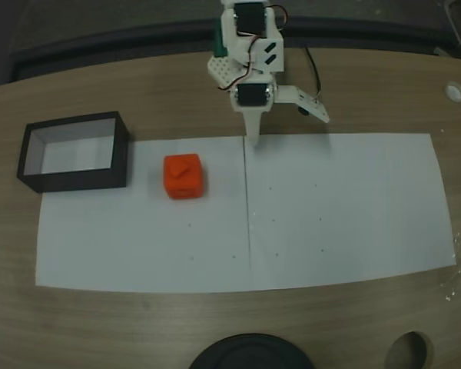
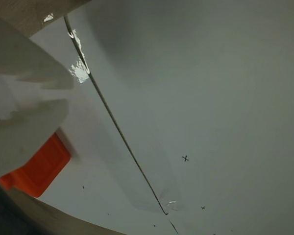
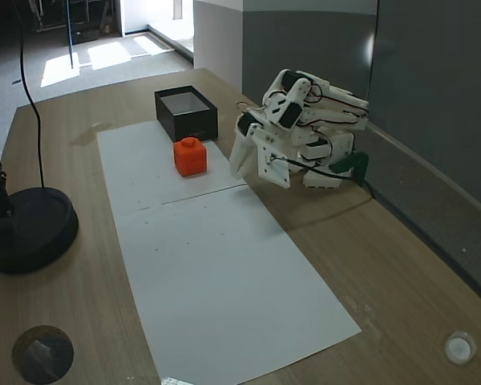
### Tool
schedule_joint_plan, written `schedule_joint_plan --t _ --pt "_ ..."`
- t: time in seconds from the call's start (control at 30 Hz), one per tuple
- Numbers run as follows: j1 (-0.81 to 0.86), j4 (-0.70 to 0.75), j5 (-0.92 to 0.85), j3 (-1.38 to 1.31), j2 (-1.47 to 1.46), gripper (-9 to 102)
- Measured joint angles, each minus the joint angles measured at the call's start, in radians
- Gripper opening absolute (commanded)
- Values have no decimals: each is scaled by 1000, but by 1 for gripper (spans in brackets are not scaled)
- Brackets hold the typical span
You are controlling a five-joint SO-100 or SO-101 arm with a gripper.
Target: Grab a orange square and put it in the box.
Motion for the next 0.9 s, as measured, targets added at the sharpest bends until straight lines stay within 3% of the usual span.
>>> schedule_joint_plan --t 0.9 --pt "-12 0 3 0 0 0"
